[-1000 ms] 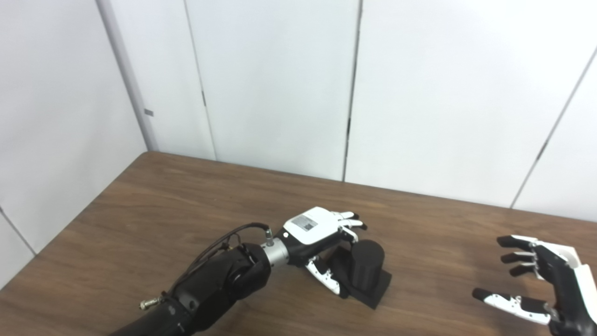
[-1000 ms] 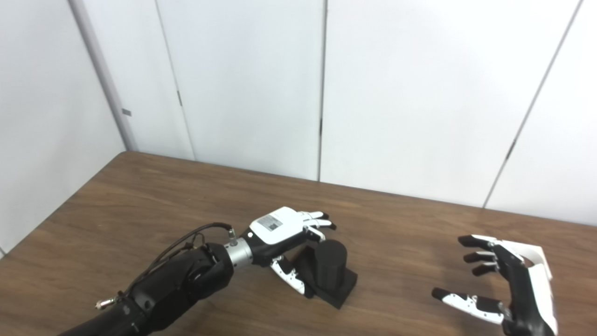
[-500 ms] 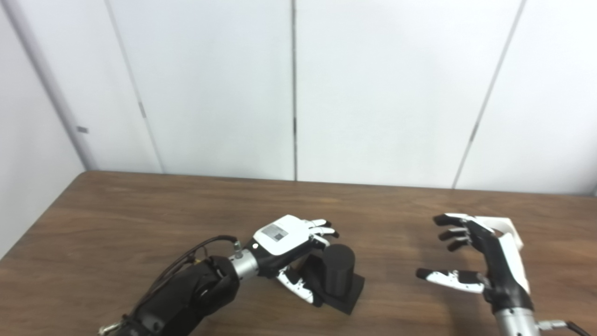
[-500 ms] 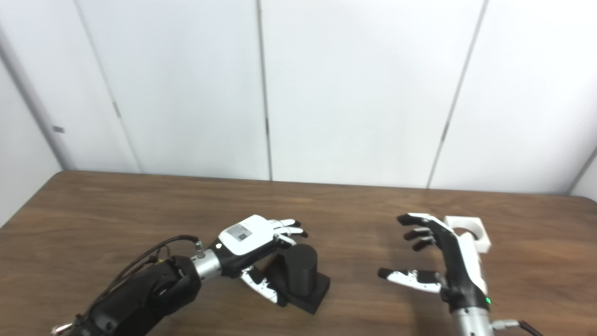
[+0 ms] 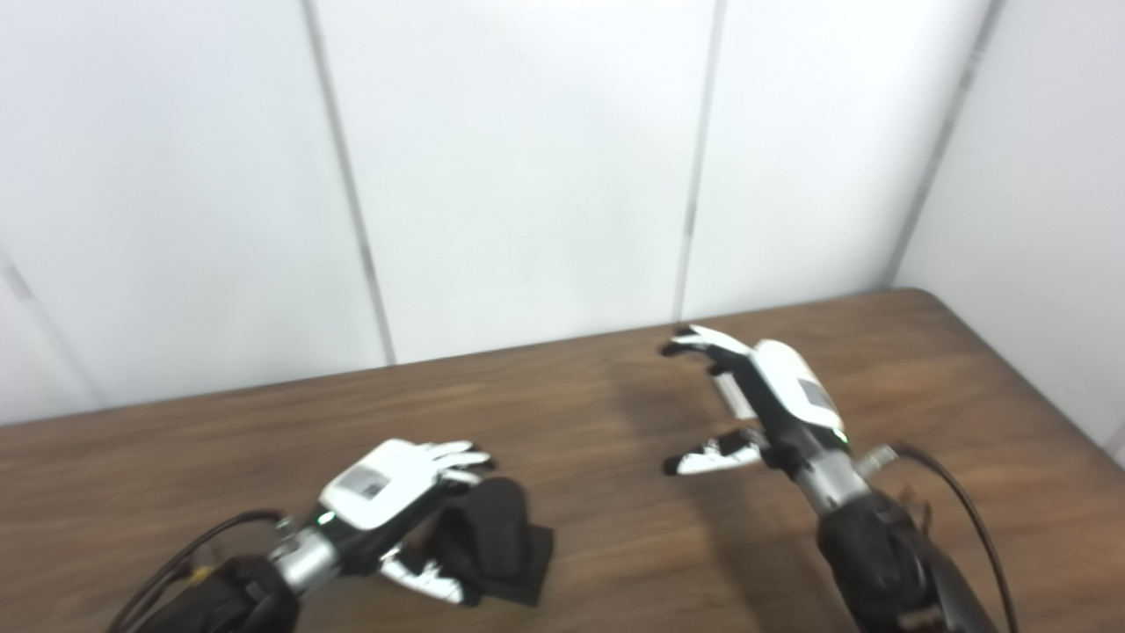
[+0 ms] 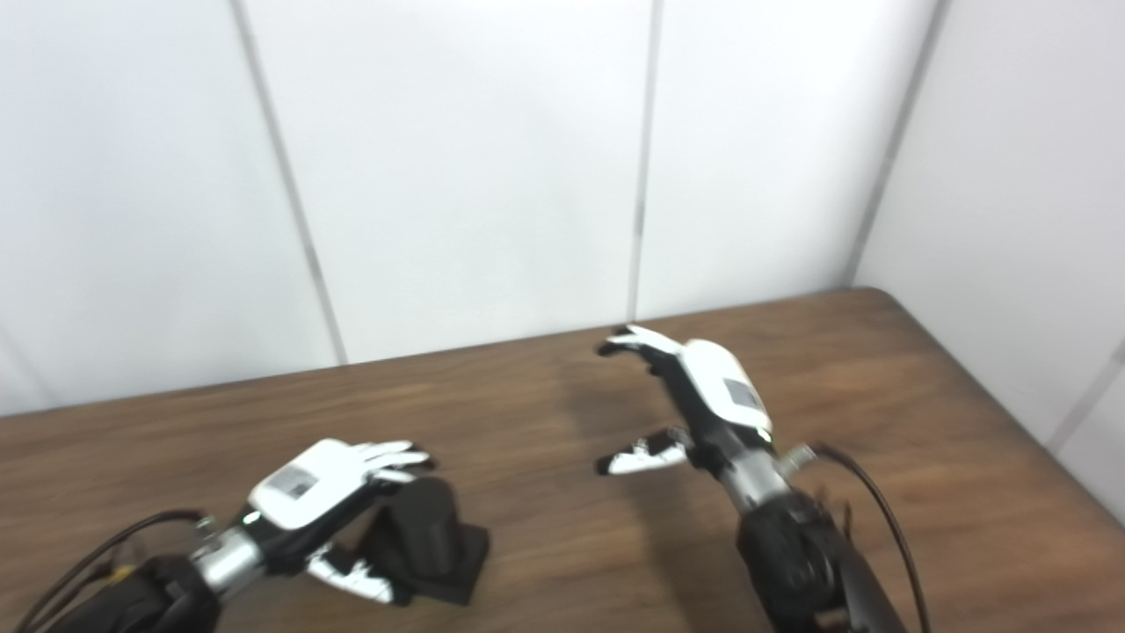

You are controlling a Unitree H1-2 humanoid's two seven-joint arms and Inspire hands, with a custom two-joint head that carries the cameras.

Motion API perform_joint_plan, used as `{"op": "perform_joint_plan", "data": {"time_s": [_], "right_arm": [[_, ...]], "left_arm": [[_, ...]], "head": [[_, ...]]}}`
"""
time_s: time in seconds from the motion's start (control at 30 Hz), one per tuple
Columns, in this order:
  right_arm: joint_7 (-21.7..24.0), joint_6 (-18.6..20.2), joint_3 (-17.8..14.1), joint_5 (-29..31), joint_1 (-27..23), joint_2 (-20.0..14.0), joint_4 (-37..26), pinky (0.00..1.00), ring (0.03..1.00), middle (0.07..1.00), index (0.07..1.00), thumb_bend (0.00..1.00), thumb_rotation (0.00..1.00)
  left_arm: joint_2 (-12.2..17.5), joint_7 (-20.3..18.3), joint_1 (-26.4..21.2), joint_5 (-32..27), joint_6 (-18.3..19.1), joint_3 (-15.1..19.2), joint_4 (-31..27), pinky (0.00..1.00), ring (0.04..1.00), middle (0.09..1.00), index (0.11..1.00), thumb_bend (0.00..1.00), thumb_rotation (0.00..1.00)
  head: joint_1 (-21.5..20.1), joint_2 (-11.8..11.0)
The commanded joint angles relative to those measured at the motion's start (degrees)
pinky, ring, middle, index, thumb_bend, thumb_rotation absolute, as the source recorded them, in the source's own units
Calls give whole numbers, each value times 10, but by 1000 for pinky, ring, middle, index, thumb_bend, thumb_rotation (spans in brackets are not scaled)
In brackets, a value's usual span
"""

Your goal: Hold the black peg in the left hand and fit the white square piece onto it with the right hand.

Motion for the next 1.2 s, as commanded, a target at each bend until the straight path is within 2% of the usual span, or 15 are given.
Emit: {"op": "perform_joint_plan", "data": {"time_s": [0.0,0.17,0.23,0.3,0.43,0.57,0.63,0.8,1.0,1.17], "right_arm": [[31,22,3,-22,-33,-27,-28,753,895,915,796,755,139],[95,57,19,-69,-72,-76,-24,771,928,939,816,873,152],[109,65,22,-83,-85,-89,-18,907,966,949,823,905,189],[125,74,30,-110,-102,-105,-7,962,984,953,828,921,218],[151,79,41,-136,-128,-128,18,981,998,967,842,923,248],[210,89,57,-150,-163,-154,50,999,1000,998,882,964,318],[226,95,69,-168,-176,-161,68,1000,1000,1000,892,972,304],[233,87,90,-191,-205,-171,116,1000,1000,1000,882,941,234],[269,96,125,-215,-243,-178,172,1000,1000,1000,889,931,195],[264,91,144,-229,-258,-177,214,1000,1000,1000,865,967,160]], "left_arm": [[29,-36,37,27,-19,-42,12,803,887,858,488,524,60],[41,-6,34,14,-19,-63,14,758,854,827,487,524,57],[44,3,33,13,-19,-70,19,763,853,830,487,524,57],[47,3,31,7,-19,-75,25,775,860,837,487,524,58],[53,15,27,-3,-19,-86,34,780,866,844,487,523,58],[59,46,19,-3,-19,-111,49,786,874,848,487,524,60],[61,48,15,-9,-19,-120,56,806,892,859,488,524,60],[66,68,8,-17,-19,-140,66,817,902,866,488,524,62],[70,74,5,-25,-19,-147,69,823,908,874,487,524,61],[72,75,4,-27,-19,-150,67,828,906,871,488,524,61]], "head": [[-8,-3],[-32,-16],[-37,-19],[-47,-22],[-60,-27],[-66,-30],[-68,-32],[-69,-30],[-69,-30],[-69,-28]]}}
